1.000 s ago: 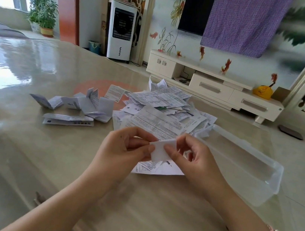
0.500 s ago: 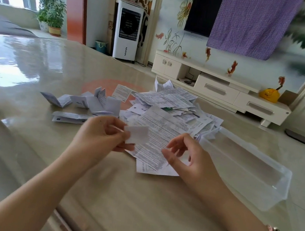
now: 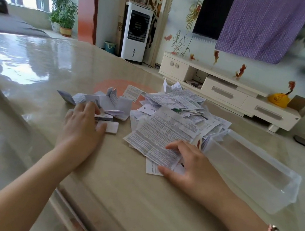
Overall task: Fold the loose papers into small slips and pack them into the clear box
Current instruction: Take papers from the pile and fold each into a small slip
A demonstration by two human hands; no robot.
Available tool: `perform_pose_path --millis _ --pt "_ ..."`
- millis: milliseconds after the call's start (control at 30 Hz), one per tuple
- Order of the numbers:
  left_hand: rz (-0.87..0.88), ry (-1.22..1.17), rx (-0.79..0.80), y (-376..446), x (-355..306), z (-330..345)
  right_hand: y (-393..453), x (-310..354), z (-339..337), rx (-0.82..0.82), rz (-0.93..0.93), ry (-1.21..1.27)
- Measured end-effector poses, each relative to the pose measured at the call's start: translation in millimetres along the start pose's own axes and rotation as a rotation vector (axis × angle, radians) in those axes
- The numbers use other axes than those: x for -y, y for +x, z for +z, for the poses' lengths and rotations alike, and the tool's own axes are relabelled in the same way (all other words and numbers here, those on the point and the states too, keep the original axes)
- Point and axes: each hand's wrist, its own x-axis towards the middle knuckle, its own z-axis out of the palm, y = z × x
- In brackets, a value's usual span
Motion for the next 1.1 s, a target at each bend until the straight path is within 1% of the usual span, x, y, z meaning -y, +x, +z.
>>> perform_pose_path --millis 67,133,233,333,400,533,600,700,767,833,1000,1067,1100 --pt "0.048 0.012 -0.021 0 -3 1 -2 0 -1 -0.010 0.000 -0.027" --pt "0.135 -0.036 -0.041 -3 -8 1 -4 -1 -2 -0.045 -0.016 -0.072" --pt "0.250 -0.104 0.020 -10 -15 2 -6 -1 -3 -0.075 -0.026 -0.136" --pt "0.322 -0.052 0.071 -16 -15 5 -7 -1 -4 -0.095 -0.034 -0.186" --pt "0.344 -0.013 0.091 -15 -14 7 -8 0 -5 -0.099 -0.044 -0.216" --pt "0.325 0.059 0.107 -12 -15 9 -10 -1 -6 -0.107 -0.043 -0.215" --pt "0.305 0.097 0.072 -11 -16 10 -11 -4 -7 -0.094 0.000 -0.138" --pt "0.256 0.145 0.038 -6 -15 9 -11 -6 -11 -0.103 0.074 0.118" --pt "0.213 0.170 0.049 -2 -15 8 -12 -2 -15 -0.128 0.095 0.305" --pt "0.176 0.176 0.067 -1 -14 9 -12 2 -16 -0.136 0.116 0.439" --pt "0.182 0.160 0.042 -6 -17 6 -13 6 -18 -0.149 0.077 0.487" --pt "0.244 0.075 -0.009 -11 -21 4 -13 5 -18 -0.172 0.068 0.481" --pt "0.290 -0.010 -0.031 -15 -24 3 -12 5 -18 -0.187 0.067 0.472"
